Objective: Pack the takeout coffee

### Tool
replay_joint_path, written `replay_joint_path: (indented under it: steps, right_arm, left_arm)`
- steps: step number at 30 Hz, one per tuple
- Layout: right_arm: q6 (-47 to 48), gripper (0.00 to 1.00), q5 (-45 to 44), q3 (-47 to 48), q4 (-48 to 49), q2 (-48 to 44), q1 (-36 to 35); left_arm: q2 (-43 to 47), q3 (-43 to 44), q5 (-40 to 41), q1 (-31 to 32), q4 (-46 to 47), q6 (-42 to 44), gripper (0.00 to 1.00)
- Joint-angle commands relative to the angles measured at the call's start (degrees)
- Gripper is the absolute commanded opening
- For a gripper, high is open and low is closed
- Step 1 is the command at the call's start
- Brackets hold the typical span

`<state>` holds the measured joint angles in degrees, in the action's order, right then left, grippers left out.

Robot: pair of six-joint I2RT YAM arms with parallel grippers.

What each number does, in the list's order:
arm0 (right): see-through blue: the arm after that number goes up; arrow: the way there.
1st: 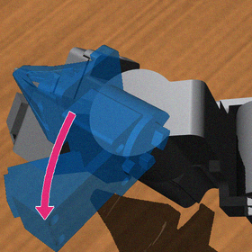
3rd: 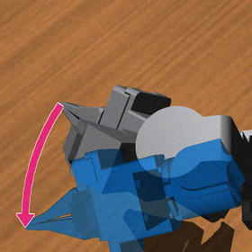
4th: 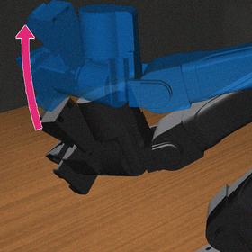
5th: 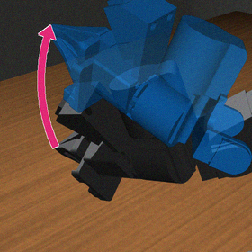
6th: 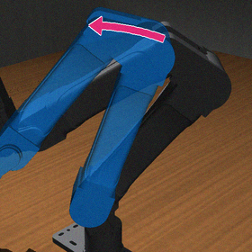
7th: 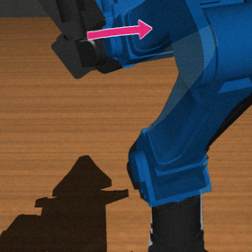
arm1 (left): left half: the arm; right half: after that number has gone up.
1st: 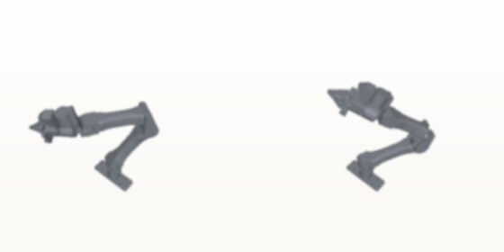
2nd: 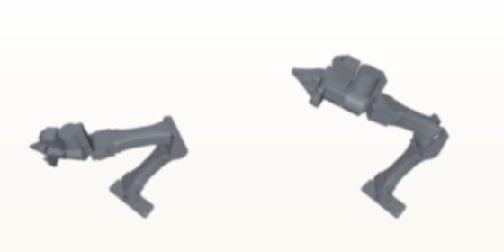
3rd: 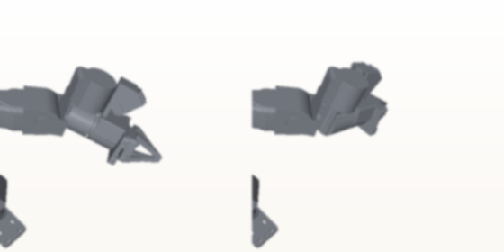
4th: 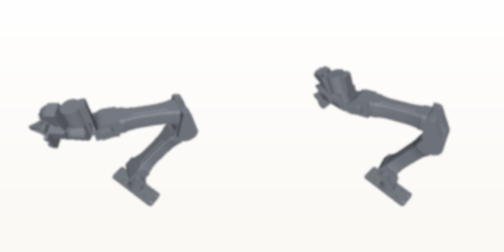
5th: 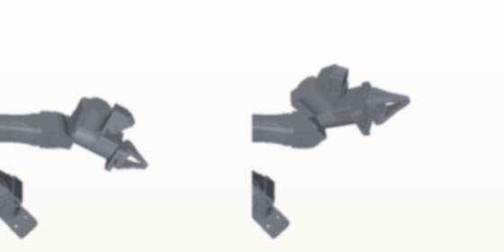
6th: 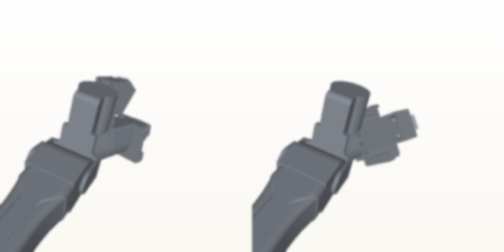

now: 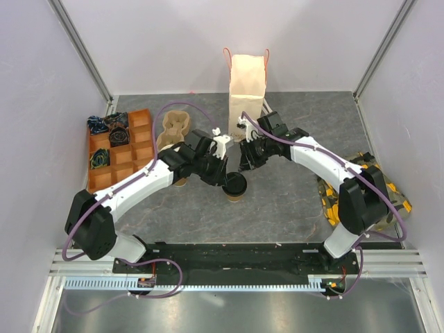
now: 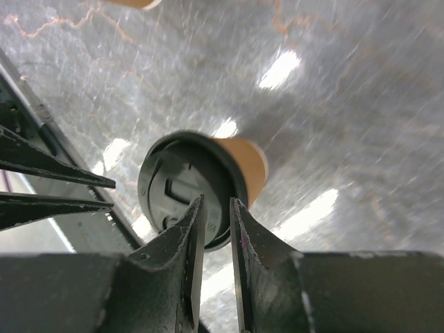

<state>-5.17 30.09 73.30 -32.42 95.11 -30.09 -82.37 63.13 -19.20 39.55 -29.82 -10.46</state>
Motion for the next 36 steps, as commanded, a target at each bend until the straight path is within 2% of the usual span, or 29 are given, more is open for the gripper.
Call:
replay_joint_path:
  steps: [1, 5, 8, 11, 16, 27, 36]
  right_arm:
    - [4.11, 0.28, -2.05, 5.18, 0.52, 2.61, 0.55]
    - [1.14, 0.29, -1.0, 6.34, -1.15, 0.97, 1.87]
    - [-4.66, 0.34, 0.32, 0.98, 0.95, -5.36, 1.87]
    - [-8.97, 0.35, 1.02, -3.42, 2.8, -8.89, 1.79]
    - [-9.86, 0.35, 1.38, -7.46, 2.72, -7.13, 0.73]
    - [-10.48, 0.33, 0.32, -8.52, 4.12, -4.76, 0.12]
    - [-10.83, 0.32, 0.32, -8.17, 3.95, -4.23, 0.12]
  left_arm:
    - [2.21, 0.14, -0.84, -1.67, 2.4, -1.93, 0.22]
    - [2.74, 1.9, 1.18, -2.02, 1.61, 0.0, 0.22]
    - [2.92, 2.78, 1.27, -2.02, 1.52, 0.7, 0.22]
    - [1.42, 3.4, 1.97, -2.02, 1.79, 1.23, 0.22]
    - [-1.39, 5.33, 2.24, -2.02, 2.05, 1.49, 0.22]
    - [-4.9, 4.72, 3.29, -1.41, 1.7, 2.63, 0.17]
    - [-0.69, 10.17, 4.61, -1.41, -1.37, 6.15, 0.12]
